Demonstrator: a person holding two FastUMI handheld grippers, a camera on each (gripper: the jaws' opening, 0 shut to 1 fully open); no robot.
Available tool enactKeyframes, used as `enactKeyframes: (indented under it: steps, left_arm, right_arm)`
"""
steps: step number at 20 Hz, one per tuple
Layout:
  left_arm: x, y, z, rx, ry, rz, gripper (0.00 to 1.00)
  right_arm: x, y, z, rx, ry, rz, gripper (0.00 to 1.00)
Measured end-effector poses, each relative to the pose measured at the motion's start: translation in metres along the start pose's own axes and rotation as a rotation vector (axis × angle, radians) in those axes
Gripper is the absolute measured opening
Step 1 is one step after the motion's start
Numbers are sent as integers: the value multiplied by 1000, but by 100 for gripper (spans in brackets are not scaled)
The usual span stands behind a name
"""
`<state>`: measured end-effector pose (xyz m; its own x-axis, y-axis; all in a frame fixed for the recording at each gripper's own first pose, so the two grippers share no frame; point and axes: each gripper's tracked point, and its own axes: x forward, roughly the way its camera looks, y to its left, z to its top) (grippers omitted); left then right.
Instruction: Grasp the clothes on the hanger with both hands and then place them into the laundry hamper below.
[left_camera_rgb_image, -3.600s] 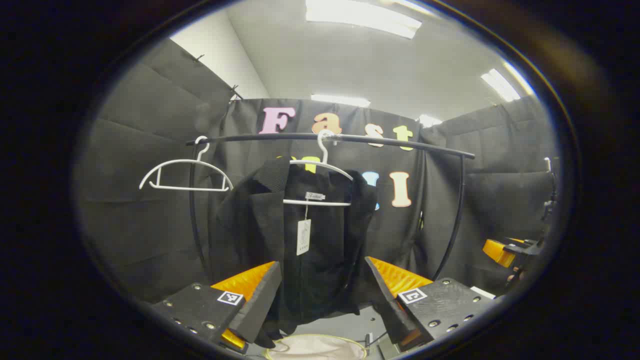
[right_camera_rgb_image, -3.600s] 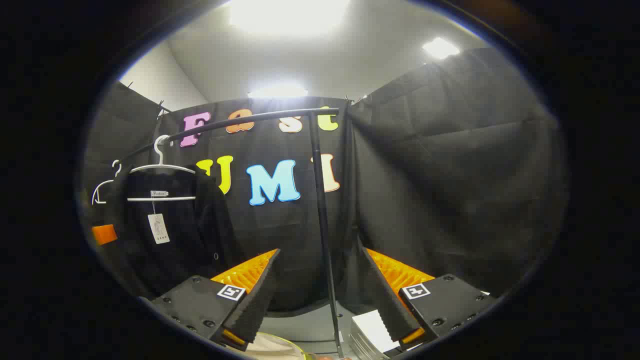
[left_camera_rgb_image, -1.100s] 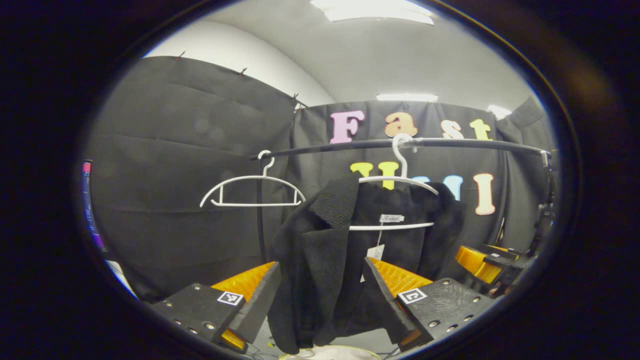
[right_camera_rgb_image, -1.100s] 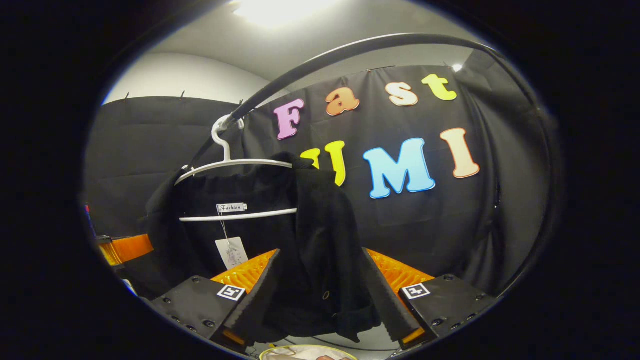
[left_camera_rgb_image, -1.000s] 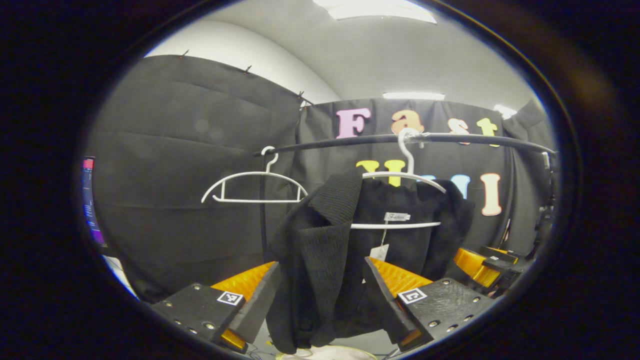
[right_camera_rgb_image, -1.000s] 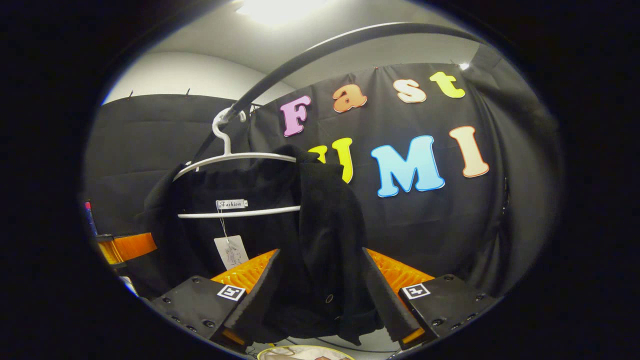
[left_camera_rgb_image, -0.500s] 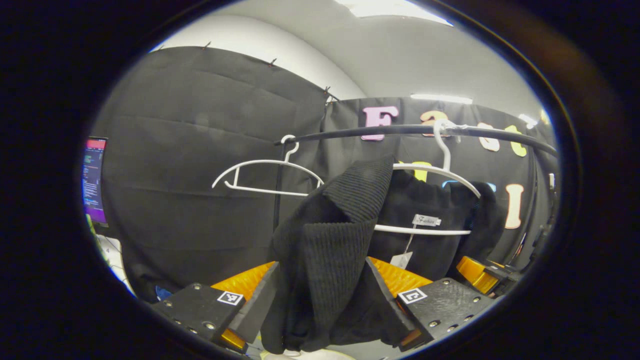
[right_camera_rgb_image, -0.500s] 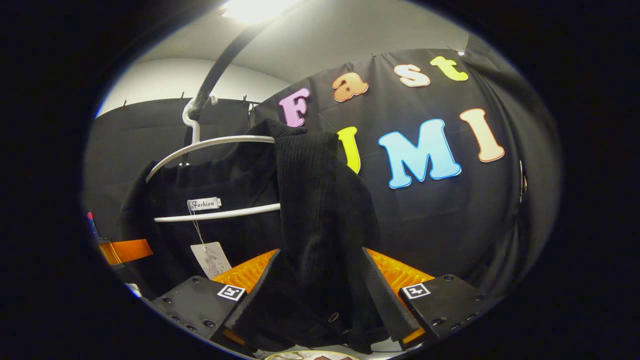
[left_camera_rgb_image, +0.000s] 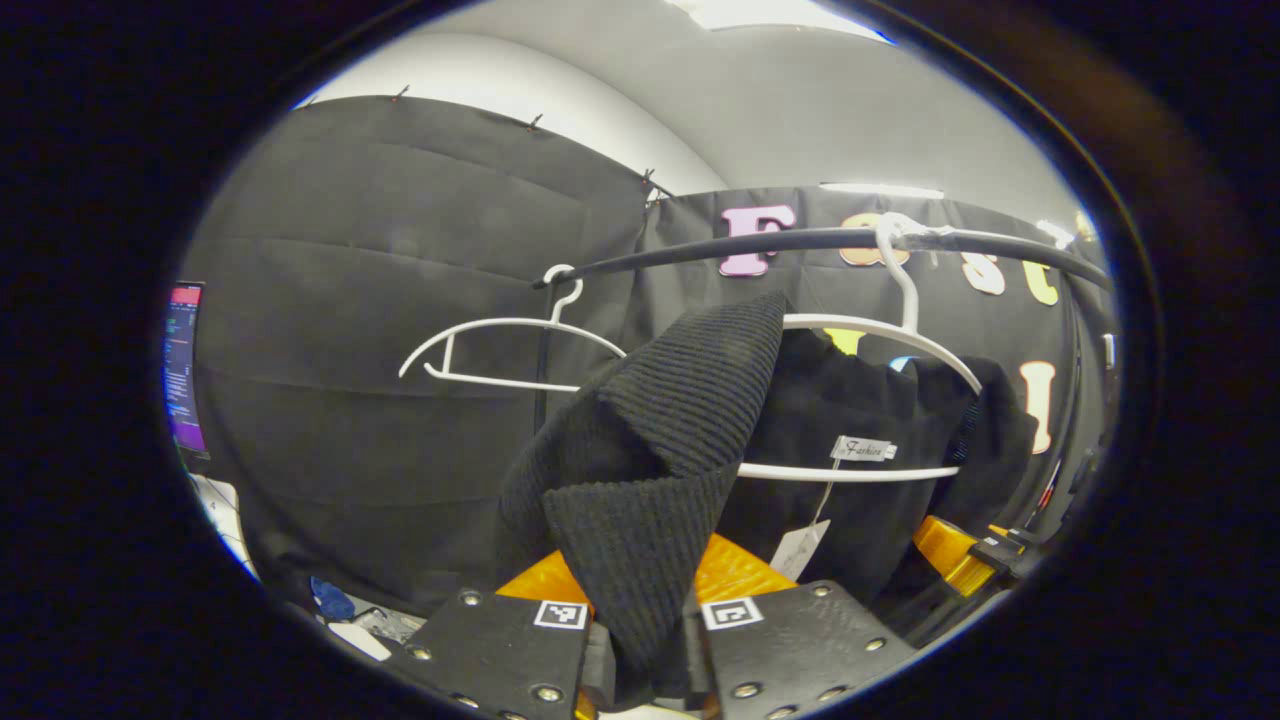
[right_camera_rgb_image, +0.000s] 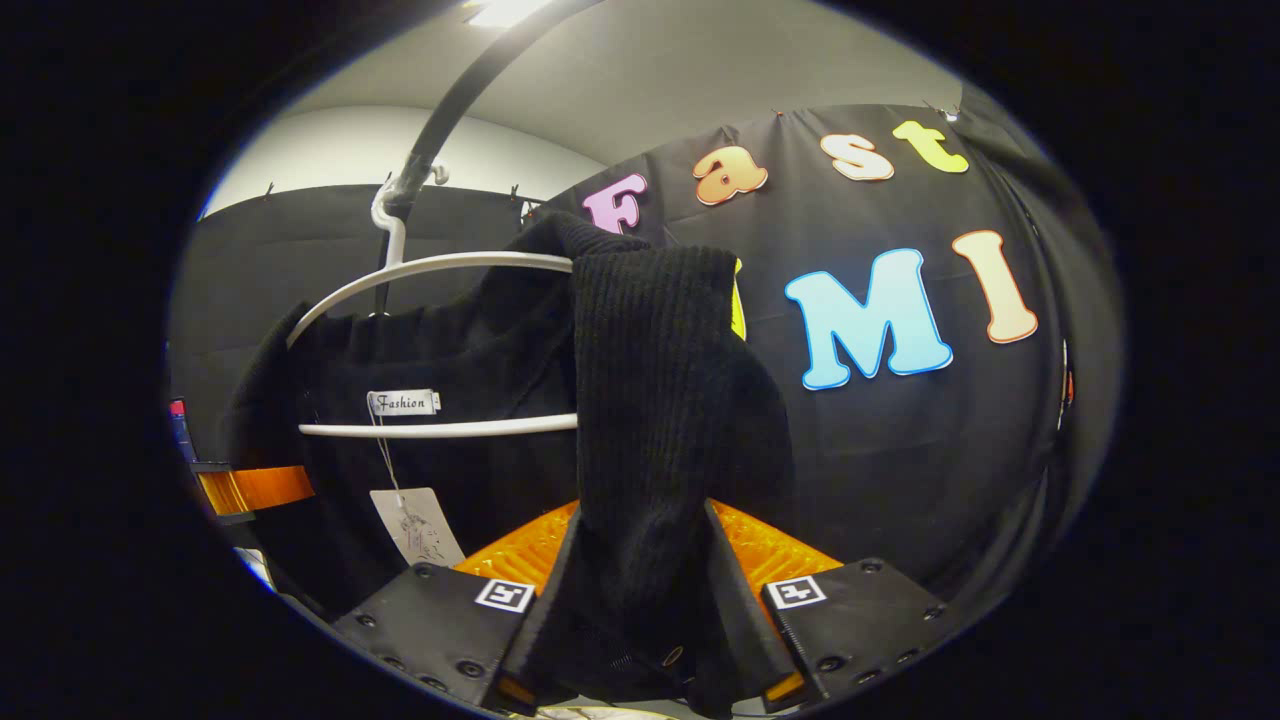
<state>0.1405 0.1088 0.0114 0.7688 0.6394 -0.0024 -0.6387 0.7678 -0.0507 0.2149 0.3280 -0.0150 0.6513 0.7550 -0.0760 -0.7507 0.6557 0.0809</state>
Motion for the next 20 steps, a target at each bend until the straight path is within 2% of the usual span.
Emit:
enactKeyframes:
  steps: [1, 2, 3, 5, 7, 10, 11, 16, 20]
  left_arm:
    - [-1, -4, 0, -9, 1, -14, 23]
    - [-2, 0, 0, -10, 2, 0, 23]
    - [10, -1, -3, -20, 11, 7, 7]
    - [-1, -5, 1, -51, 20, -46, 6]
    - [-12, -7, 6, -59, 8, -86, 4]
    - [-17, -10, 7, -65, 12, -117, 4]
    - [-20, -10, 10, -57, 8, -115, 4]
    - [-36, -11, 32, -40, -33, -135, 4]
    - [-48, 2, 50, -62, -51, -123, 4]
  right_arm:
    - [1, -1, 1, 1, -6, -2, 47]
    - [2, -3, 2, 16, -4, -6, 32]
    - [3, -1, -1, 37, 16, 13, 17]
    - [1, 12, -2, 60, 33, 109, 12]
    - [0, 5, 5, 89, 20, 132, 2]
    - [-5, 3, 11, 103, 5, 125, 0]
    - [-6, 1, 15, 107, -3, 122, 2]
    - [-15, -1, 28, 142, -24, 134, 3]
    - [-16, -22, 50, 142, -92, 83, 2]
